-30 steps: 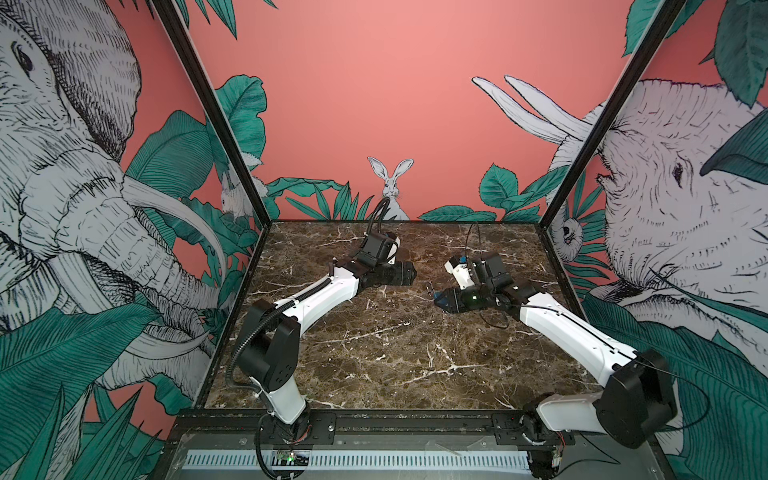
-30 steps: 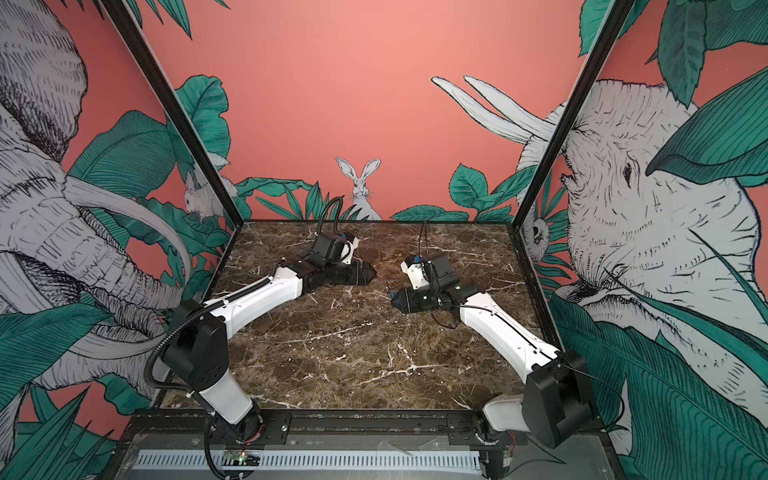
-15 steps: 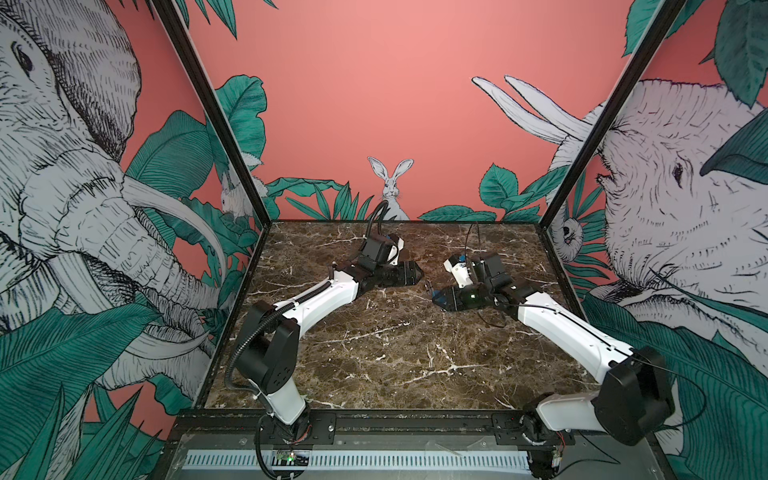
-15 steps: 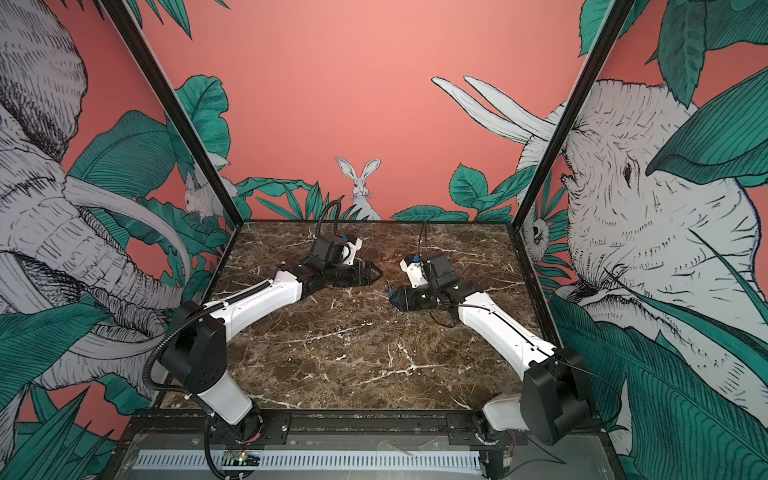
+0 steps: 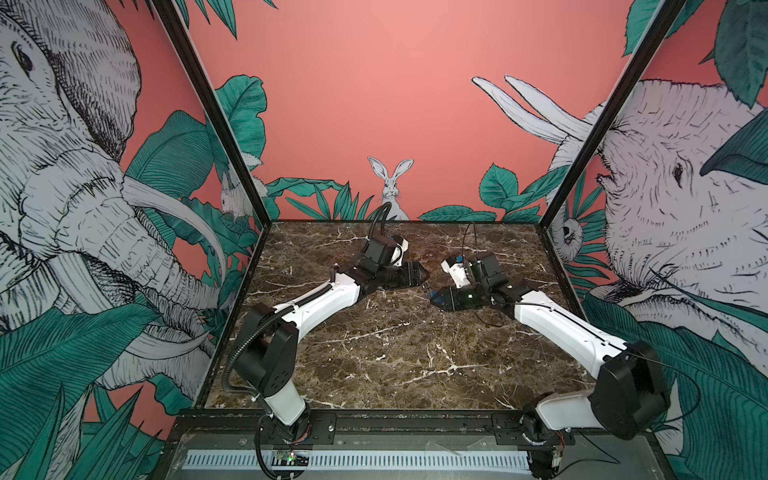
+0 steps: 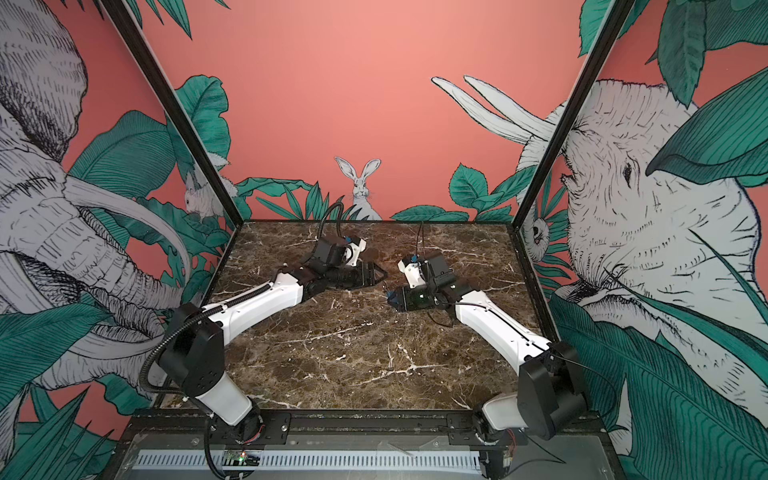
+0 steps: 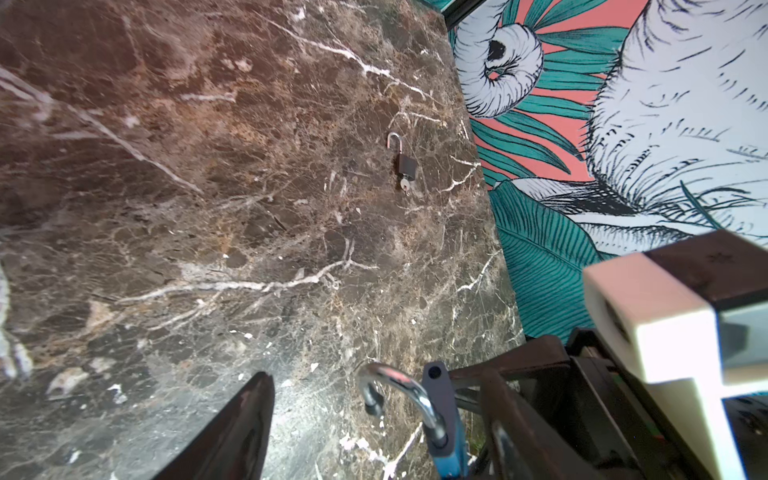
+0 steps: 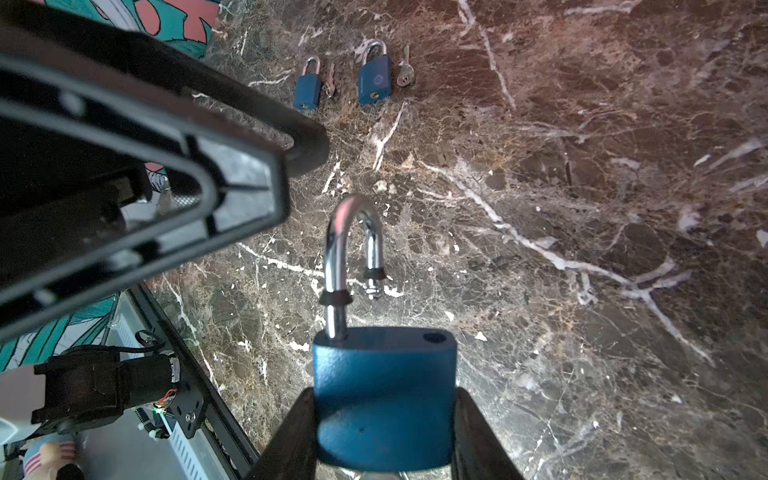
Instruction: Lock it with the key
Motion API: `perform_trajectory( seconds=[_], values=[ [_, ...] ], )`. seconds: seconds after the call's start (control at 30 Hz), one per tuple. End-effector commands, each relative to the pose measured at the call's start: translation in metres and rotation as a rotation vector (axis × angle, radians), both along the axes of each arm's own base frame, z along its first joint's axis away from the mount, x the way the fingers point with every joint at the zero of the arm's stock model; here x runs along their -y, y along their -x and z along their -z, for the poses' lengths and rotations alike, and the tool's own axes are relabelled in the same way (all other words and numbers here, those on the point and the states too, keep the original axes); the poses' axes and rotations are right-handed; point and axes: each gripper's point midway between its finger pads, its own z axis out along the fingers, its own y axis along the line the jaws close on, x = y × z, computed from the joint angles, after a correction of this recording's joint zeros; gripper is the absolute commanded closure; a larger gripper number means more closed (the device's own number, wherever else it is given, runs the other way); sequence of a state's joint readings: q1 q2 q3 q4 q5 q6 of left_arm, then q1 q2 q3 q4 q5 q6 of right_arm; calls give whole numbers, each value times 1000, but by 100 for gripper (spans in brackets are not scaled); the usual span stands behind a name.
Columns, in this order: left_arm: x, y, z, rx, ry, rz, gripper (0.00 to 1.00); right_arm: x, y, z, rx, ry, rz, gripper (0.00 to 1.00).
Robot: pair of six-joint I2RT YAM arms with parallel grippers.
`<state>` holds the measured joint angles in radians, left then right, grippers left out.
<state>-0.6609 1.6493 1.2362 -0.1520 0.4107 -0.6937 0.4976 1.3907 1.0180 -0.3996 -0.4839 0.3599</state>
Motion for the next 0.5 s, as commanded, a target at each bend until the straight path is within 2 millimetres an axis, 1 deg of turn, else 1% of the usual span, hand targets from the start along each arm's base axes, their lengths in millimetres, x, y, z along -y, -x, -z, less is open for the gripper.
perform_trajectory(
  seconds=[0.0,0.47],
  values=[
    [8,4,-11,6,35,17,25,-13,-11,-25,78,-64,-18,78],
    [12,7,-9,-20,38,26,30,-19,-13,-30,85,-71,-32,78]
  ],
)
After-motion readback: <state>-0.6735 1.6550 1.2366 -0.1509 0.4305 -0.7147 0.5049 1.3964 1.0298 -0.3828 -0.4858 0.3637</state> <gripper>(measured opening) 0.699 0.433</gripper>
